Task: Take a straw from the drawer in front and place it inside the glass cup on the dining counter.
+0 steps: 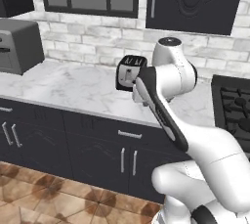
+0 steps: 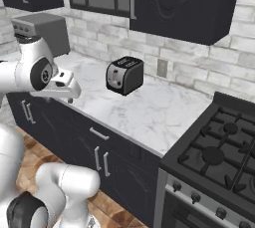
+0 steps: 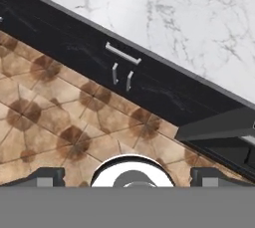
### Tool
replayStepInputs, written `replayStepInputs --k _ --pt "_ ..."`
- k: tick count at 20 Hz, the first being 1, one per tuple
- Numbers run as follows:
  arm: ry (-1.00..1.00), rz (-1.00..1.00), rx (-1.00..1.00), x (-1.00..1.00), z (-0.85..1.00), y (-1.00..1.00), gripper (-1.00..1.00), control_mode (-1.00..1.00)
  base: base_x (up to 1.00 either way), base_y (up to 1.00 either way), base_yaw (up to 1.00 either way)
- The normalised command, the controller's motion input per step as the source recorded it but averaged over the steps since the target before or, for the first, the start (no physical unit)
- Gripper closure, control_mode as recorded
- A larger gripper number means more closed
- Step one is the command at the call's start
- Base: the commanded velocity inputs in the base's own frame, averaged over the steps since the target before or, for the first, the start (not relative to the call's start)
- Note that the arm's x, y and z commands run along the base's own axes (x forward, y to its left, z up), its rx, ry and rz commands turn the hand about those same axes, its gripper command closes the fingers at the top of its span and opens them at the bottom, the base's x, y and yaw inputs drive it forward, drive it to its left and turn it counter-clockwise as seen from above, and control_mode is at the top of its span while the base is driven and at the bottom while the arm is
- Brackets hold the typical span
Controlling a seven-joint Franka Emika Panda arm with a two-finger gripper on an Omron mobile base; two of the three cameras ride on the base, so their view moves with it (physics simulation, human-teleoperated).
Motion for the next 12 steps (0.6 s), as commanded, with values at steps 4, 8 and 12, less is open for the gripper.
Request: replayStepInputs --k 4,8,12 --pt "0.00 0.00 -0.20 -0.06 -0.23 0.73 -1.00 -1.00 0.00 0.00 0.00" --pt "0.00 0.00 -0.22 0.00 -0.26 0.61 -1.00 -1.00 0.00 0.00 0.00" --pt "0.00 0.00 -0.21 0.00 -0.24 0.51 -1.00 -1.00 0.00 0.00 0.00"
